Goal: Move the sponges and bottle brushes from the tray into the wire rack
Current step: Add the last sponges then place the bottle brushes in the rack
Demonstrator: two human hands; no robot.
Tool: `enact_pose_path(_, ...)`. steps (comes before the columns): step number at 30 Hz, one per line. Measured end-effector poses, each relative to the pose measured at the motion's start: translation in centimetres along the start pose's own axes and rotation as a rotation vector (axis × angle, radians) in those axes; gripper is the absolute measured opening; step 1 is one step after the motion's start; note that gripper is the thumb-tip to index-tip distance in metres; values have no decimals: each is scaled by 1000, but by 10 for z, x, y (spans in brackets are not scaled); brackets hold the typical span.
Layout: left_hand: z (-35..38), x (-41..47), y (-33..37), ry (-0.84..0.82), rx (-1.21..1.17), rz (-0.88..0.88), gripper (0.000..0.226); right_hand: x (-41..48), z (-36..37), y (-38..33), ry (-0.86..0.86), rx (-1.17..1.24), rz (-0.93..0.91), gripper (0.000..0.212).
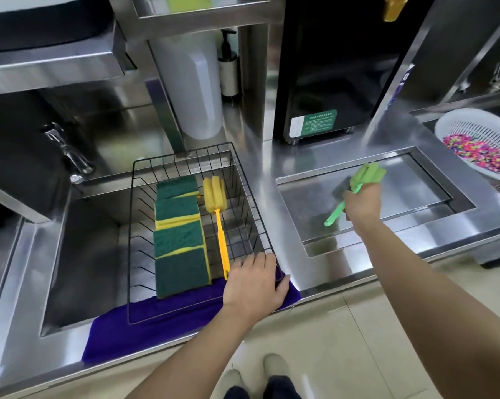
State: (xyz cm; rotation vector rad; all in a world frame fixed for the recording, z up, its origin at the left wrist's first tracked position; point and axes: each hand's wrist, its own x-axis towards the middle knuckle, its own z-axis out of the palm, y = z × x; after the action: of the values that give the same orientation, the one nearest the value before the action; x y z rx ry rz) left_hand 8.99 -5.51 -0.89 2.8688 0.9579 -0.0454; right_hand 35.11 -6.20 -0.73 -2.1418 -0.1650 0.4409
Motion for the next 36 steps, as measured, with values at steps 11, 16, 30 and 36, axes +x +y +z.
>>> enact_pose_path(11, 5, -15, -24, 33, 39, 20, 45, -98, 69, -93, -412, -157, -446, 49)
enact_pose_path(16, 10, -28, -40, 91, 21, -5, 43, -135, 109, -88, -547, -449, -585, 55)
enact_pose_path(30, -16, -26, -57, -151, -399, -115, 47, -148, 143, -59, -665, -1072, -692, 55)
enact_pose_path(36, -40, 13, -101, 103, -500, -331, 8, -147, 142, -64, -694, -1075, -665, 33)
